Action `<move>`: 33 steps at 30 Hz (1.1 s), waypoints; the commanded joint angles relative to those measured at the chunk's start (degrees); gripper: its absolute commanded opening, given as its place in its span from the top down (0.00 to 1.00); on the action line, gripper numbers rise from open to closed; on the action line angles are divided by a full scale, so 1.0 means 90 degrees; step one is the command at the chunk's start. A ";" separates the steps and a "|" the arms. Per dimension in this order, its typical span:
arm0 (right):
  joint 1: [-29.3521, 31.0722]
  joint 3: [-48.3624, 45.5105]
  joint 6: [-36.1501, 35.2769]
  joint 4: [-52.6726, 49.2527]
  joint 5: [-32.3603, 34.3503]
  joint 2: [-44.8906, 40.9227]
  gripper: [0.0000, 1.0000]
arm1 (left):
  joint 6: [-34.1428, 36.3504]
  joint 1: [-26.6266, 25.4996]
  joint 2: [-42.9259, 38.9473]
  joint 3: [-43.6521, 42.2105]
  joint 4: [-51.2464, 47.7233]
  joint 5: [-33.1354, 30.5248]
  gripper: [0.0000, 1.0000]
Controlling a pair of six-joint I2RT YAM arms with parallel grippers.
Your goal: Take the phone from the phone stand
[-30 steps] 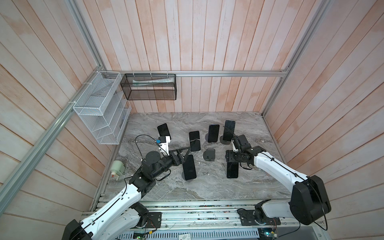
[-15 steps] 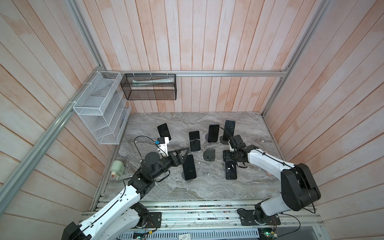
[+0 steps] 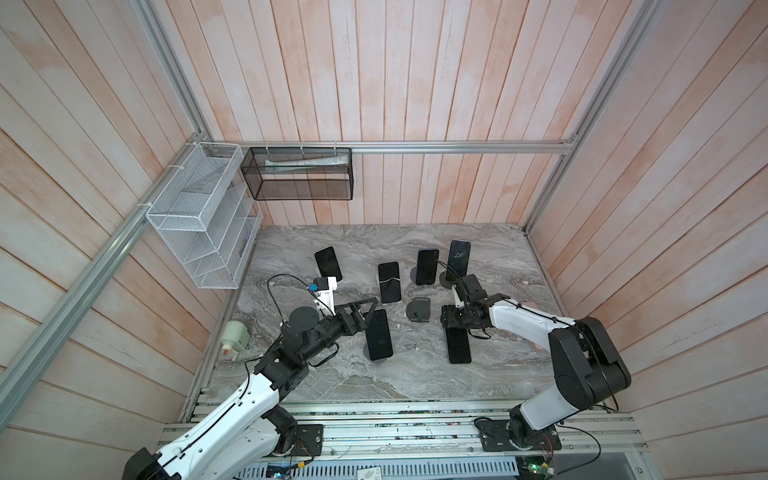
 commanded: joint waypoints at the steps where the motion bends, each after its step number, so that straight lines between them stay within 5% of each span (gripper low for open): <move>1: 0.0059 -0.0155 0.0147 0.0194 -0.0032 0.0108 0.33 | 0.0140 -0.0024 0.0015 -0.0097 0.0178 -0.0055 0.09; 33: 0.0327 -0.0463 0.0319 0.0337 0.0382 0.0561 0.22 | 0.0527 -0.0025 0.0193 0.0221 -0.0091 -0.0536 0.08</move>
